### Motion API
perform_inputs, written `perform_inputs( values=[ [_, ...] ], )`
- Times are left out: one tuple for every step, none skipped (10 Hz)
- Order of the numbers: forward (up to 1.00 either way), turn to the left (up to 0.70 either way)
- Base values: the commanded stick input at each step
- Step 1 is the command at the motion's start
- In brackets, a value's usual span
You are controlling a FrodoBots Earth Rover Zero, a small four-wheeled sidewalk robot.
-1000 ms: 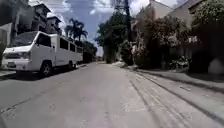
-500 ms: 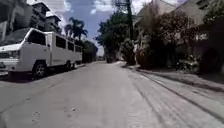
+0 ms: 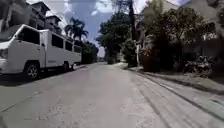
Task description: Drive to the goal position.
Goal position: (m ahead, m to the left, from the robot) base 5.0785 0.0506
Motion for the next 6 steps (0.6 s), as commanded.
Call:
perform_inputs(
  values=[
    [0.98, 0.0],
    [0.98, 0.0],
    [0.98, 0.0],
    [0.98, 0.0],
    [0.98, 0.0],
    [0.98, 0.0]
  ],
)
